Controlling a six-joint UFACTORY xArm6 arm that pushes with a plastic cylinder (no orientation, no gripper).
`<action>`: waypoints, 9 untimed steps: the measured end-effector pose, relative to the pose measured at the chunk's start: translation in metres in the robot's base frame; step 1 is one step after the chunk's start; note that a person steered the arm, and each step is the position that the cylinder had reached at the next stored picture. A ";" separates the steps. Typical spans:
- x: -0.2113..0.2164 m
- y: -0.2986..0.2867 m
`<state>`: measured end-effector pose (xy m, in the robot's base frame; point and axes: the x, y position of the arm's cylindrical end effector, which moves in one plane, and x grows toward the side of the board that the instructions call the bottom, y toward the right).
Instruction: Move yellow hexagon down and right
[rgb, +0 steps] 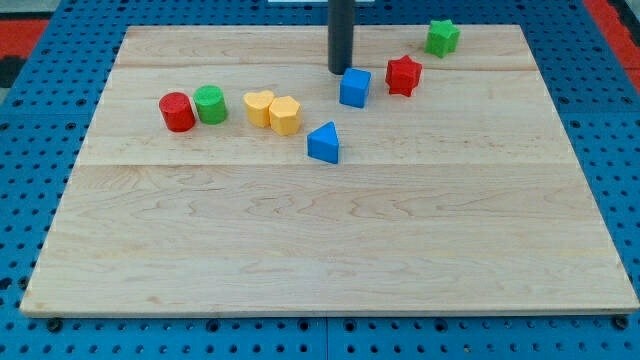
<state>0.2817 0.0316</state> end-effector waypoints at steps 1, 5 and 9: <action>0.018 0.000; 0.079 -0.079; 0.177 -0.166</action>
<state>0.4589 -0.1345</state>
